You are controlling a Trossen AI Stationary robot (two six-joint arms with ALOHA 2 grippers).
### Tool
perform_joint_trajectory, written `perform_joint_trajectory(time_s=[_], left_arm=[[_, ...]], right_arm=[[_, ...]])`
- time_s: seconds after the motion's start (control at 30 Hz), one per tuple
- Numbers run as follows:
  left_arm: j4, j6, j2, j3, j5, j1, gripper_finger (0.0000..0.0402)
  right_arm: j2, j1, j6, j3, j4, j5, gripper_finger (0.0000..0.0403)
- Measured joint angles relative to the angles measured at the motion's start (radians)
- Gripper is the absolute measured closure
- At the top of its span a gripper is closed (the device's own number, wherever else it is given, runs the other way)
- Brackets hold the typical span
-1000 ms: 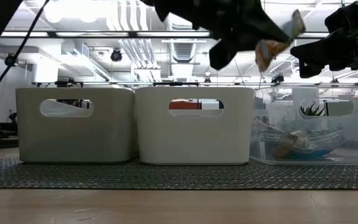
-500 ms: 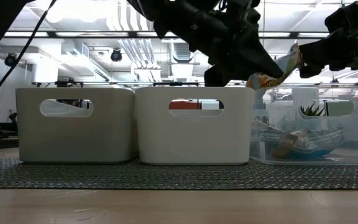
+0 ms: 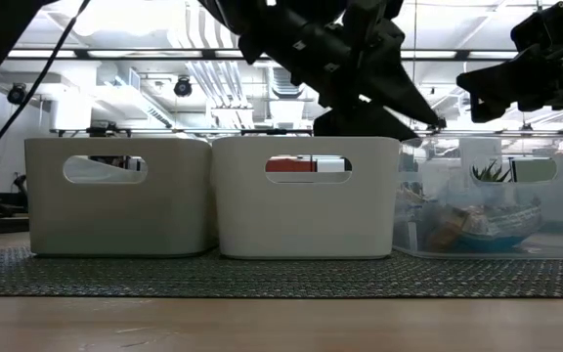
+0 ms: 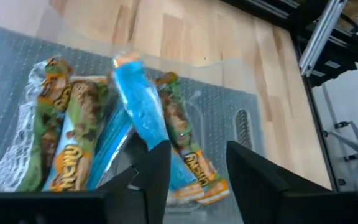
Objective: Pick and place Granola Bars by type
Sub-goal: Return to Home Position
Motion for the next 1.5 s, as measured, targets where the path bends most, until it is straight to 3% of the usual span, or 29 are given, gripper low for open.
perform_joint_trajectory(time_s=[0.27, 0.63, 0.73, 1.03, 1.27, 1.5], left_arm=[[-0.046, 0.026, -0.037, -0.002, 0.010, 0.020, 0.0271], [-0.042, 0.078, -0.204, -0.047, 0.011, 0.019, 0.0384], [-0.041, 0.105, -0.263, -0.092, 0.009, 0.020, 0.0399], [0.006, 0.169, -0.493, -0.319, -0.006, 0.019, 0.0401], [0.180, 0.179, -0.682, -0.565, -0.032, 0.019, 0.0401], [0.192, 0.207, -0.832, -0.721, -0.031, 0.018, 0.0402]], right_arm=[[0.000, 0.000, 0.000, 0.000, 0.000, 0.000, 0.0394], [0.001, 0.000, 0.000, 0.000, 0.000, 0.000, 0.0394], [0.000, 0.000, 0.000, 0.000, 0.000, 0.000, 0.0394], [0.000, 0.000, 0.000, 0.000, -0.001, 0.000, 0.0394], [0.002, 0.000, 0.000, 0.000, -0.001, 0.000, 0.0394], [0.003, 0.000, 0.000, 0.000, -0.001, 0.000, 0.0394]])
